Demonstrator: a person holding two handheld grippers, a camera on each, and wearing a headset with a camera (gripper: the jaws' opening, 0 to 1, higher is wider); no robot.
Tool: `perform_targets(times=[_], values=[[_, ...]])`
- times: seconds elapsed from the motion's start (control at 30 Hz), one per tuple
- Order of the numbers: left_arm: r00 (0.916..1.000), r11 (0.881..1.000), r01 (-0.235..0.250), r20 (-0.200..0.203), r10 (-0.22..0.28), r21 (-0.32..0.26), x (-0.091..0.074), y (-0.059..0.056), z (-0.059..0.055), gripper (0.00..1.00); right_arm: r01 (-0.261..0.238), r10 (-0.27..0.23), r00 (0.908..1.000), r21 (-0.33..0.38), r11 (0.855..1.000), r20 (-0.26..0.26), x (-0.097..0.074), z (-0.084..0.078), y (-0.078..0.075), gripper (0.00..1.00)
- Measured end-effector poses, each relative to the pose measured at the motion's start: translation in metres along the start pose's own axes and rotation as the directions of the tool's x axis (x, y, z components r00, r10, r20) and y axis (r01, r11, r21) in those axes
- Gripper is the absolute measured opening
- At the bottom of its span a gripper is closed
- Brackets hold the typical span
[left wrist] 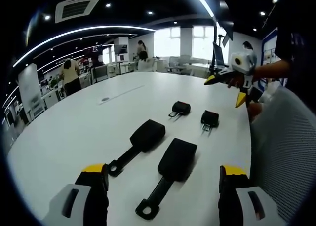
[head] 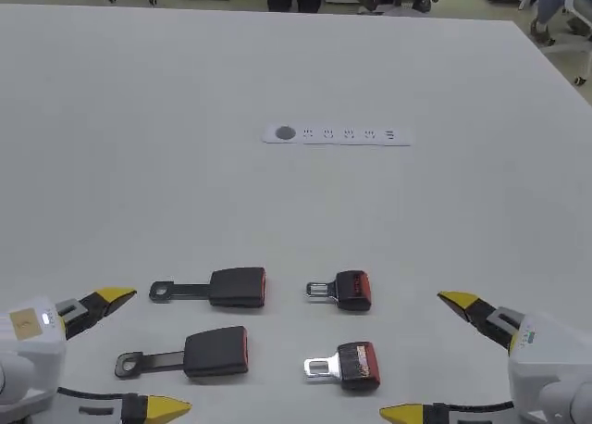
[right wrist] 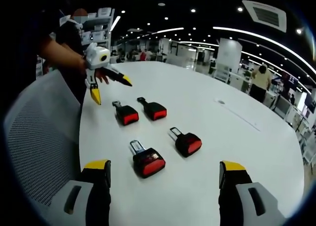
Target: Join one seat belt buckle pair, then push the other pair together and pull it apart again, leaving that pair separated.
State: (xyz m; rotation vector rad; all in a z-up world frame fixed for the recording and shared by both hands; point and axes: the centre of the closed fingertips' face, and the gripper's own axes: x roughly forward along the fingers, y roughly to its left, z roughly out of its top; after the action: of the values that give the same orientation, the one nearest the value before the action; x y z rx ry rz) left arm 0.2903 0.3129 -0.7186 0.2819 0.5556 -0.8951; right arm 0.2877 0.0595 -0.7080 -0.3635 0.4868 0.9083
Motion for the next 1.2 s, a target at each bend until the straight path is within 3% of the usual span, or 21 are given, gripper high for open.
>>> perform_targets(times=[0.4, 0.57, 0.9, 1.2], values=[[0.996, 0.995, 0.076, -0.052, -0.073, 0.058, 0.014, -0.015, 0.005, 0.87, -0.028, 0.025, 0.9988, -0.064, 0.998, -0.043, 0.004, -0.004, -0.002, 0.82], [0.9909, 0.99, 0.114, -0.081, -0.108, 0.081, 0.019, -0.017, 0.002, 0.81, -0.052, 0.047, 0.9973, -0.083, 0.995, -0.057, 0.008, -0.005, 0.0, 0.76], [0.9756, 0.974, 0.189, -0.137, -0.172, 0.125, 0.034, -0.024, 0.001, 0.7, -0.106, 0.094, 0.9911, -0.126, 0.986, -0.094, 0.02, -0.006, 0.003, 0.66], [0.9597, 0.958, 0.243, -0.181, -0.215, 0.152, 0.045, -0.023, -0.008, 0.59, -0.166, 0.148, 0.9818, -0.16, 0.973, -0.119, 0.029, -0.008, 0.009, 0.58]])
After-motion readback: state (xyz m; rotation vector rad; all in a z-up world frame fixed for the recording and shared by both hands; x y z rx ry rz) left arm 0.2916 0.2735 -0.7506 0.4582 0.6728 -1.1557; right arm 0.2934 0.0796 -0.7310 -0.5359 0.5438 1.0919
